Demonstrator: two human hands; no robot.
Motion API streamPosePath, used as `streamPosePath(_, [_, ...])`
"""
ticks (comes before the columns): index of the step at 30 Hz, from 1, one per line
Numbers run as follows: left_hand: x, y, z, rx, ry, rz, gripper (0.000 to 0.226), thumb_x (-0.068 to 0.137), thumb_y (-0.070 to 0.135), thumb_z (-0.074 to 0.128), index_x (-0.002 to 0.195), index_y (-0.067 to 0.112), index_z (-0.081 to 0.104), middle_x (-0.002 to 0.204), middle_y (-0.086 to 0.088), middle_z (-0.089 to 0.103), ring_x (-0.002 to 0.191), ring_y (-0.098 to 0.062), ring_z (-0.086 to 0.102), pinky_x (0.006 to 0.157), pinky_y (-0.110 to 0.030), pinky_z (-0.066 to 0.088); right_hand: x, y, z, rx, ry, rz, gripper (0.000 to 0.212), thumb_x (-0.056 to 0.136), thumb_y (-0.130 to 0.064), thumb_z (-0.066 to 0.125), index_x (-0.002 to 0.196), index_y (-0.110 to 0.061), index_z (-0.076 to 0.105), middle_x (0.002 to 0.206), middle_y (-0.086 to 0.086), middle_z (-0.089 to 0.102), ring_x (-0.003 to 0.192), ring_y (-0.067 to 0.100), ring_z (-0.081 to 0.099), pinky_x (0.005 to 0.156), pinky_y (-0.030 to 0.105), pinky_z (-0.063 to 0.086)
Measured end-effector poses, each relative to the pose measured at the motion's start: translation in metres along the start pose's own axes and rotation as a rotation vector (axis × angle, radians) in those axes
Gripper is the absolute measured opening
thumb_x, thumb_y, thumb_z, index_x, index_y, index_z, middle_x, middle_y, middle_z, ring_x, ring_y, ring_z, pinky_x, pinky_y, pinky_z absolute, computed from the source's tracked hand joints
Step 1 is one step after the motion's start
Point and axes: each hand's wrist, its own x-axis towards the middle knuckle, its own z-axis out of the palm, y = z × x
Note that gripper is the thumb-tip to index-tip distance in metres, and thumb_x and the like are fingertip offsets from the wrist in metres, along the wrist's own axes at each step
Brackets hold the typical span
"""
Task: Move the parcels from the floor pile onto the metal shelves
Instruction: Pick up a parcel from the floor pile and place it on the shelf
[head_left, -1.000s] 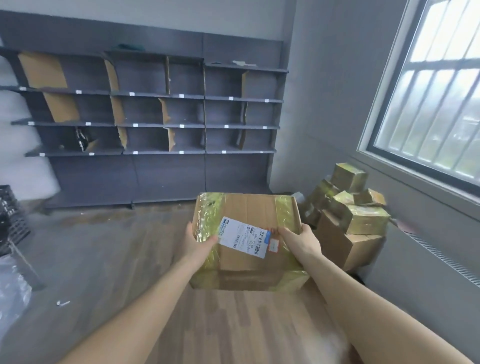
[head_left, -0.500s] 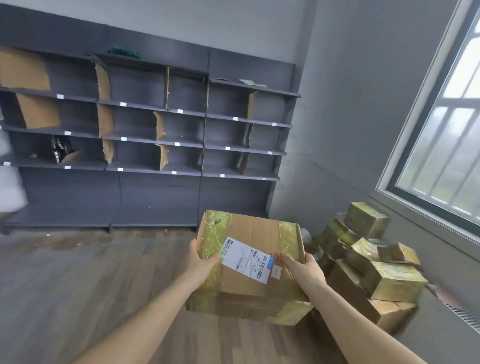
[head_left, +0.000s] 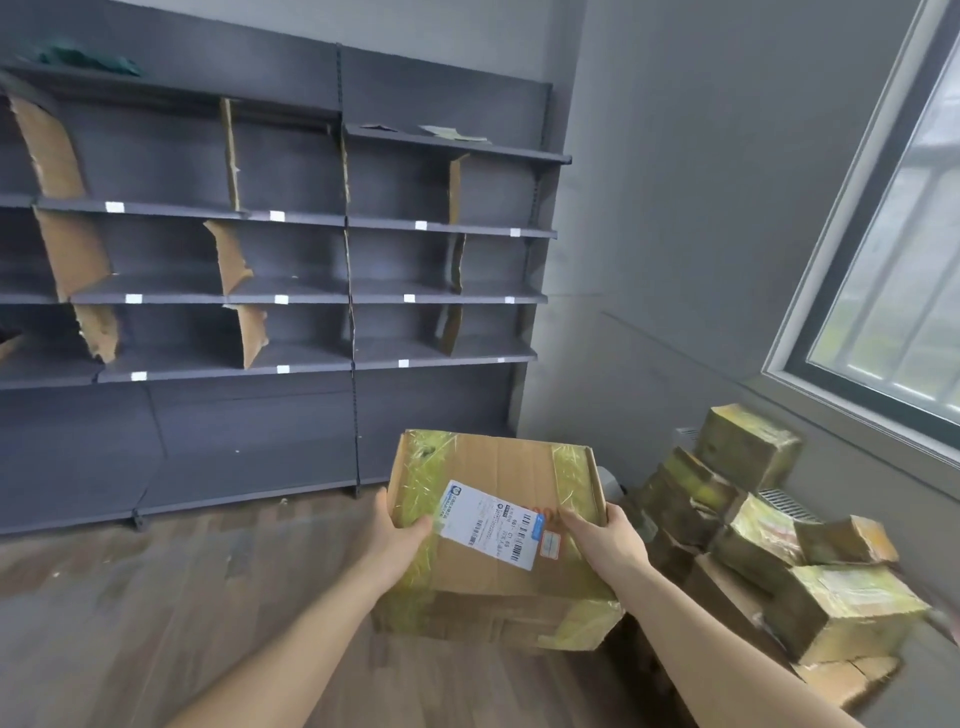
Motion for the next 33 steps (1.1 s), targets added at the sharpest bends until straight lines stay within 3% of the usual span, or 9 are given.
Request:
streamPosePath(4, [0.087, 0.019, 0.031, 0.079, 0.022, -0.002, 0.084, 0.094, 0.038, 0.062, 0.157, 0.02, 0.009, 0.161, 0.0, 0.022, 0.144, -0.025, 0.03, 0.112, -0.042, 0.03, 0.094, -0.017, 0.011, 0.018, -0.003, -0.005, 0.062, 0.087, -0.059, 0.061, 0.135, -0.024, 0.041, 0.102, -0.006, 0.062, 0.08, 0.009, 0.062, 0.056, 0.024, 0.048])
streamPosePath(14, [0.279, 0.088, 0.117, 0.192, -0.022, -0.006, 0.084, 0.092, 0.043, 0.062, 0.157, 0.023, 0.011, 0.158, 0.002, 0.032, 0.138, -0.026, 0.04, 0.106, -0.04, 0.038, 0.291, -0.063, 0.0, 0.046, 0.047, 0.029, 0.057, 0.09, -0.054, 0.06, 0.134, -0.023, 0.042, 0.106, -0.003, 0.06, 0.081, 0.01, 0.06, 0.059, 0.025, 0.047])
streamPosePath(20, [0.373, 0.115, 0.18, 0.177, -0.137, 0.007, 0.085, 0.091, 0.043, 0.063, 0.156, 0.025, 0.012, 0.156, 0.003, 0.035, 0.136, -0.023, 0.043, 0.107, -0.041, 0.039, 0.386, -0.067, -0.021, 0.025, 0.14, 0.088, 0.056, 0.089, -0.053, 0.061, 0.131, -0.021, 0.044, 0.109, -0.001, 0.062, 0.093, 0.019, 0.064, 0.075, 0.033, 0.054])
streamPosePath(24, [0.44, 0.128, 0.225, 0.176, -0.215, 0.034, 0.084, 0.088, 0.046, 0.062, 0.155, 0.028, 0.015, 0.154, 0.005, 0.038, 0.134, -0.023, 0.045, 0.105, -0.046, 0.043, 0.45, -0.065, -0.029, 0.006, 0.211, 0.108, 0.055, 0.087, -0.054, 0.061, 0.129, -0.021, 0.045, 0.106, -0.002, 0.063, 0.089, 0.017, 0.065, 0.074, 0.034, 0.056])
streamPosePath(27, [0.496, 0.138, 0.261, 0.176, -0.278, 0.057, 0.081, 0.084, 0.048, 0.062, 0.152, 0.031, 0.02, 0.149, 0.005, 0.044, 0.126, -0.023, 0.052, 0.099, -0.047, 0.048, 0.495, -0.068, -0.038, 0.022, 0.274, 0.161, 0.055, 0.086, -0.056, 0.061, 0.127, -0.023, 0.045, 0.107, -0.001, 0.065, 0.089, 0.019, 0.067, 0.082, 0.041, 0.058])
streamPosePath(33, [0.562, 0.194, 0.366, 0.245, -0.462, 0.168, 0.08, 0.09, 0.044, 0.061, 0.155, 0.029, 0.016, 0.154, 0.004, 0.038, 0.135, -0.025, 0.044, 0.106, -0.046, 0.042, 0.543, -0.059, -0.095, 0.06, 0.476, 0.252, 0.052, 0.093, -0.047, 0.059, 0.133, -0.018, 0.044, 0.116, 0.002, 0.061, 0.095, 0.02, 0.06, 0.074, 0.029, 0.044])
